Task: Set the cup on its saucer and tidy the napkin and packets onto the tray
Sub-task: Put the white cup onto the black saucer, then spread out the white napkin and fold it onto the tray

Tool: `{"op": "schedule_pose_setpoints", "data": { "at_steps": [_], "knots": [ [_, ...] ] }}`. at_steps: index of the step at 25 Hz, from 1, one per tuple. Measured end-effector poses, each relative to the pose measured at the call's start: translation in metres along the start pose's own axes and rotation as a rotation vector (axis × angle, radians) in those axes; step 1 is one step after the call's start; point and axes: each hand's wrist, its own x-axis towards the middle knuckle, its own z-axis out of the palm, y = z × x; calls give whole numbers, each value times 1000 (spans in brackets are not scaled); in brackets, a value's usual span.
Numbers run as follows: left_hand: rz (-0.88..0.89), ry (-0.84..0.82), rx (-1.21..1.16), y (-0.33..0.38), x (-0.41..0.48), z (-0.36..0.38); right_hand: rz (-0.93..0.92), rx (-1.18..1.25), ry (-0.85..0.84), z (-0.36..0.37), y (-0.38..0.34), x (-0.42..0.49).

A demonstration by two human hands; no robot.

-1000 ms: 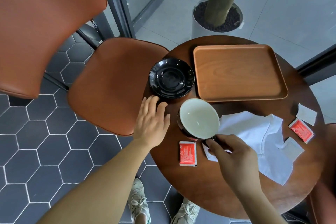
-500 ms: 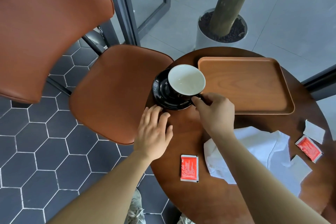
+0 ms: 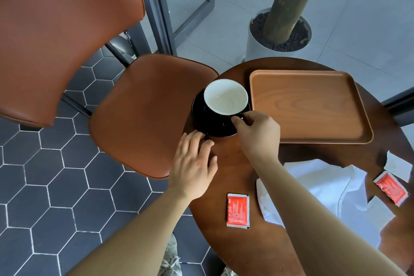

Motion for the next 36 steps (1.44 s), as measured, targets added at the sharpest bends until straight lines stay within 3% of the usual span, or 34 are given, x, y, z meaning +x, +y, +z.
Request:
{"op": "schedule_pose_setpoints", "data": {
  "at_steps": [5,10,14,16,19,27,30,36],
  "knots": [
    [-4,-7,-1,0,0,-1,-23,-10,-5,6,4,-7],
    [-14,-12,-12,0,1,-1,-49,-74,-125,-11,6,-16],
    [-4,-11,-36,0,1,-1,-304,-397,14,-54,45,-49],
    [-1,-10,-36,0,1,-1,-381,-627,-68,-61,70,-65],
    [5,-5,-28,-1,0,0,-331,-779,-241,-49,98,-76],
    [-10,-43,-37,7,4,-11,-292,-753,-237,-32,125,-79],
    [-198,-49,-199,31,12,-28,-285,-732,-233,-32,123,-78],
    [-819,-38,-668,100,47,-36,-271,-691,-233,-34,122,-79]
  ]
}}
